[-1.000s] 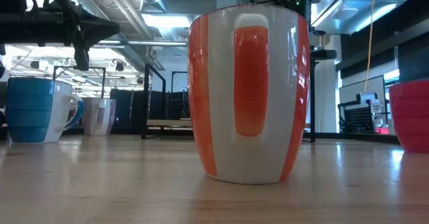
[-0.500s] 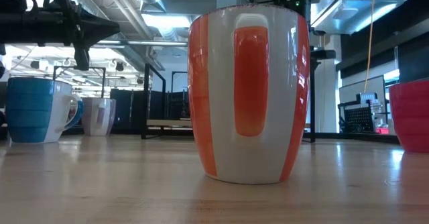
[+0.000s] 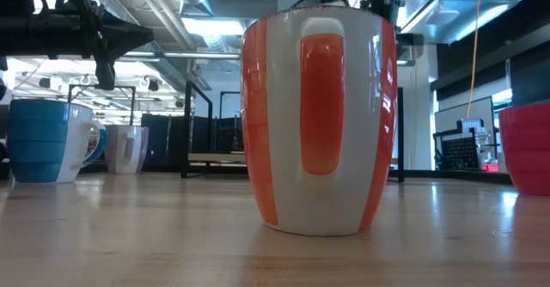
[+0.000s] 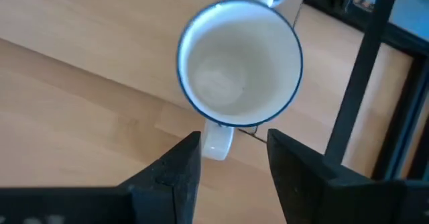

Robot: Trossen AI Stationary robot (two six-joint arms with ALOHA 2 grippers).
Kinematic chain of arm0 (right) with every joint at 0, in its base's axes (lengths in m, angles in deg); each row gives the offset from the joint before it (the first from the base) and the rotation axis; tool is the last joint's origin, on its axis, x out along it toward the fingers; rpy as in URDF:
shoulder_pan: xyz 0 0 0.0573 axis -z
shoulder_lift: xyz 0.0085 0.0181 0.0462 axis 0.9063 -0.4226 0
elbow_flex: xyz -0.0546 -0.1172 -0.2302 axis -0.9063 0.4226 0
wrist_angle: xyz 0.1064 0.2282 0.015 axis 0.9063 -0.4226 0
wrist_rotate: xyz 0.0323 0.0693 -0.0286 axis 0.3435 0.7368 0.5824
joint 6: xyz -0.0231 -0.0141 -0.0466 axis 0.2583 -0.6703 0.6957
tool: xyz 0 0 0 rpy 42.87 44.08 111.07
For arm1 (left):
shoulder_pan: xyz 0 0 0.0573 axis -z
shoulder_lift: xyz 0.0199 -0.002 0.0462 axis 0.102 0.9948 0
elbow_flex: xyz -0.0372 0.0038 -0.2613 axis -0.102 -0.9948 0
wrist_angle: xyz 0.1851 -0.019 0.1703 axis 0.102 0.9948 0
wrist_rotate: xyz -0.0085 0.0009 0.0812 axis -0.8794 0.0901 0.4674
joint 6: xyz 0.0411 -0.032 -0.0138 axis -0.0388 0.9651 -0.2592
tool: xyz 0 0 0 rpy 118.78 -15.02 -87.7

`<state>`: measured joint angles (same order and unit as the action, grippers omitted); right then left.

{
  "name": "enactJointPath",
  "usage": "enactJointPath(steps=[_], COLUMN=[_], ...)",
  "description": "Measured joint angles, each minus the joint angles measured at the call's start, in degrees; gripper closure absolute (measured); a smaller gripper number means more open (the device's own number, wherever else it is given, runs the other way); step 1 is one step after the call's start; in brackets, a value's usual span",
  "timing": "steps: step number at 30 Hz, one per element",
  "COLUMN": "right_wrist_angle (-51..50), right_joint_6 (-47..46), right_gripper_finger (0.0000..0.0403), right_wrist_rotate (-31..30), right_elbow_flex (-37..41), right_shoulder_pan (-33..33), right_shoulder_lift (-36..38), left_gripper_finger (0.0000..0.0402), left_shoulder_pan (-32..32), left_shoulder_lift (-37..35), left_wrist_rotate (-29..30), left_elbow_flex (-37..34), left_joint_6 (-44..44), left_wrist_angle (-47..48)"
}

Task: Place coffee mugs
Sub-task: Put the red mug on the shelf

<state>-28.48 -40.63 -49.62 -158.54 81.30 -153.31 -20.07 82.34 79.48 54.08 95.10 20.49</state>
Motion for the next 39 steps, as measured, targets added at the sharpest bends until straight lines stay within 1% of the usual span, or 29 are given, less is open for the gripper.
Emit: enactJointPath(steps=[4,7,11,14,16,18,22,25,28,31,35,39], right_wrist_angle=[0.0,1.2,2.5,2.9,3.0,3.4,6.3,8.2,8.2,8.4,7.8,7.3], right_joint_6=[1.4,4.0,6.4,8.0,8.9,9.1,8.9,7.8,6.3,5.2,0.7,-6.0], right_gripper_finger=[0.0244,0.0244,0.0244,0.0244,0.0244,0.0244,0.0244,0.0244,0.0244,0.0244,0.0244,0.0244], right_wrist_rotate=[-0.1,-0.3,-0.8,-3.5,-5.8,-7.8,-10.9,-12.9,-13.6,-13.8,-14.1,-13.2], right_elbow_flex=[-2.1,-2.9,-2.9,-2.9,-2.9,-2.9,-2.8,-2.8,-2.8,-2.4,0.1,4.1], right_shoulder_pan=[-2.3,-6.1,-13.1,-20.3,-25.1,-29.2,-35.5,-39.4,-42.8,-46.0,-50.6,-54.6], right_shoulder_lift=[2.2,4.3,7.0,7.9,7.9,7.8,7.3,7.1,7.0,7.0,7.1,7.3], left_gripper_finger=[0.0361,0.0335,0.0289,0.0267,0.0263,0.0264,0.0266,0.0266,0.0266,0.0266,0.0266,0.0266], left_shoulder_pan=[0.0,0.0,0.0,0.0,0.2,0.9,3.2,5.2,6.7,8.0,9.9,12.1], left_shoulder_lift=[0.0,0.0,0.0,0.0,0.0,0.0,0.1,1.3,4.3,9.5,18.7,28.9], left_wrist_rotate=[-0.8,-1.6,-2.6,-7.7,-11.0,-11.8,-12.0,-10.6,-8.4,-7.0,-5.9,-5.8], left_elbow_flex=[0.0,0.0,0.0,0.0,0.0,0.0,0.0,1.3,4.7,9.5,16.2,22.1], left_joint_6=[-0.3,-0.3,-0.5,-1.6,-1.9,-0.7,0.0,0.3,-2.1,-5.0,-7.4,-8.2], left_wrist_angle=[0.3,0.7,0.0,-1.6,-2.5,-2.6,-2.8,-2.4,-2.6,-2.6,-1.2,-1.0])
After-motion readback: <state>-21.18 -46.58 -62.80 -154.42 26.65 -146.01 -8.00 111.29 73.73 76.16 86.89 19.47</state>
